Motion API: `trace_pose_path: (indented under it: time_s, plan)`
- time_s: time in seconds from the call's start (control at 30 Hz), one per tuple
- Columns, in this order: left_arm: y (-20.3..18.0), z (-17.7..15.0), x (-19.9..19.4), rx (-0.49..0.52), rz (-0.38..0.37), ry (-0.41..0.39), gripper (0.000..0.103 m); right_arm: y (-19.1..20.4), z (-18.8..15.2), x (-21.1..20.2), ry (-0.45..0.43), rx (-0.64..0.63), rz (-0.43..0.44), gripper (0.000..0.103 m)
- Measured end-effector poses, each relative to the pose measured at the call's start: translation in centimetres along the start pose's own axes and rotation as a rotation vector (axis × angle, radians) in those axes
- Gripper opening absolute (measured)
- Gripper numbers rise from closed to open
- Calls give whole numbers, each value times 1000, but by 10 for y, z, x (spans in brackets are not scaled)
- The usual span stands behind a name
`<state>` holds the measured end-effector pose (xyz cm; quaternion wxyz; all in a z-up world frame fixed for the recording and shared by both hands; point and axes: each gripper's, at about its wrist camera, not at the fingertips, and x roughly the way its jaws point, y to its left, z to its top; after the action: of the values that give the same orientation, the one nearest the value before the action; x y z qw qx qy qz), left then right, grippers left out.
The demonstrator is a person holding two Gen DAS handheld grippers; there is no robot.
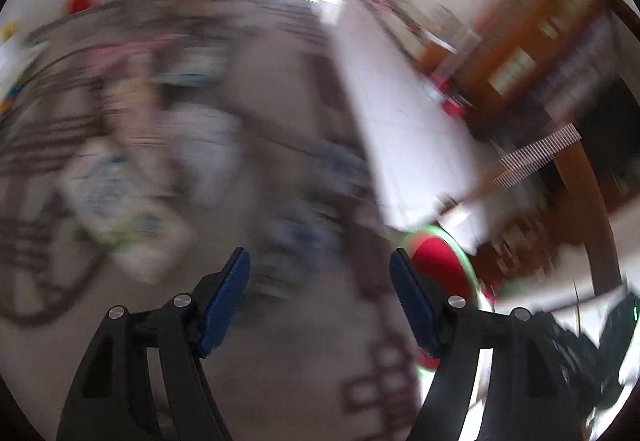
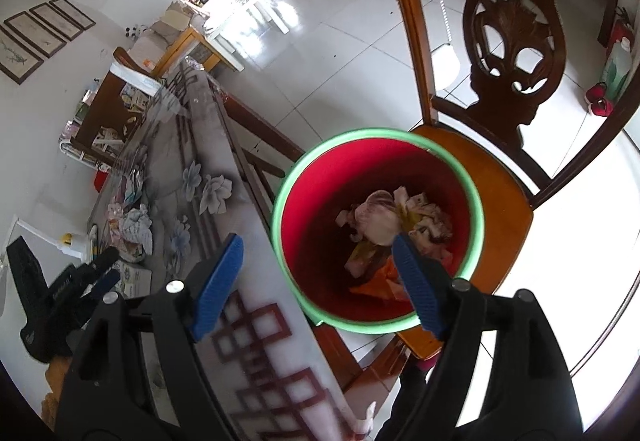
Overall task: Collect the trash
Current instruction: 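Reach back to the table and grasp the white milk carton with the left tool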
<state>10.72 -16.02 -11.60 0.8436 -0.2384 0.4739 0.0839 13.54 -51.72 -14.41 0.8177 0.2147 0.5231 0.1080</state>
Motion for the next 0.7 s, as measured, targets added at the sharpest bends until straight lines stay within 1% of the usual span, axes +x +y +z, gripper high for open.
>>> trace_pose_path:
  time_s: [0.07,0.1,0.13,0.2,0.27,0.33,0.47,0.53,0.57,0.7]
  plan:
    - [40,10,-3,-96,67,-3,69,6,-1,2,4,-8,3,75]
    - [51,13,-2,-125,87,2,69,9,-2,3,7,-13,5,75]
    - [68,15,-1,-176,108,11,69,12,-3,4,9,-19,7,75]
    - [88,17,2,-240,121,18,69,17,-6,5,11,-25,9,75]
    - [100,19,10,-268,126,41,69,22,-8,6,15,-28,9,75]
    - [106,23,20,-265,128,59,69,28,-13,6,13,-33,5,75]
    - [113,34,35,-245,135,71,71,38,-24,4,13,-41,-8,75]
    - [115,38,44,-221,149,88,72,43,-30,4,15,-42,-15,75]
    - [118,38,45,-213,129,93,71,46,-33,3,15,-43,-23,75]
    - [122,30,36,-163,75,90,61,57,-42,3,7,-36,-45,75]
